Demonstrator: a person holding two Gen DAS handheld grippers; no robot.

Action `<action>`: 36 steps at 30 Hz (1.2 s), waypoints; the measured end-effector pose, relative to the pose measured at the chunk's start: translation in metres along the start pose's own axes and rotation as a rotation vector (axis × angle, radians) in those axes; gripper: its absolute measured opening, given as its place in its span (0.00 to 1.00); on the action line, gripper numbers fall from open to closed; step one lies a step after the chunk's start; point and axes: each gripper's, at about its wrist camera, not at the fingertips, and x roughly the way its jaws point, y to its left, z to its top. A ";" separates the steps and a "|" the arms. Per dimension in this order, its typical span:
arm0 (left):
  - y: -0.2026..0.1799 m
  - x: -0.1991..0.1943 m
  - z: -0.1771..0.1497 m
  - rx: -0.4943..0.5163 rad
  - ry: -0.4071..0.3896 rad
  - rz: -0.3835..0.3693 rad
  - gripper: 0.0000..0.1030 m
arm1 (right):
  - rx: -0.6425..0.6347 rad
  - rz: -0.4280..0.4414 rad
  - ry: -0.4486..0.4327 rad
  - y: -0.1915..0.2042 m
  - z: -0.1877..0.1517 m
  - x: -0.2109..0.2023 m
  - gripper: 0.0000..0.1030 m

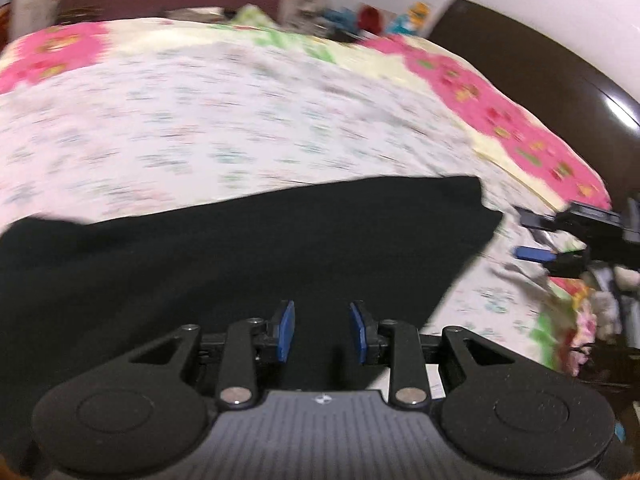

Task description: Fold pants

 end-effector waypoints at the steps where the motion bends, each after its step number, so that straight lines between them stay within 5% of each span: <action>1: -0.009 0.006 0.003 0.020 0.013 -0.014 0.37 | 0.032 0.010 -0.007 -0.008 0.001 0.005 0.56; 12: -0.068 0.030 0.013 0.169 0.093 -0.042 0.38 | 0.235 0.092 -0.122 -0.038 -0.002 0.040 0.59; 28: -0.044 0.023 0.009 0.090 0.066 0.007 0.40 | 0.435 0.136 -0.192 -0.059 0.000 0.054 0.51; 34: -0.039 0.018 0.002 0.080 0.068 0.013 0.40 | 0.446 0.152 -0.198 -0.056 -0.001 0.062 0.58; 36: -0.040 0.015 0.001 0.090 0.066 0.023 0.40 | 0.446 0.132 -0.178 -0.057 0.002 0.062 0.49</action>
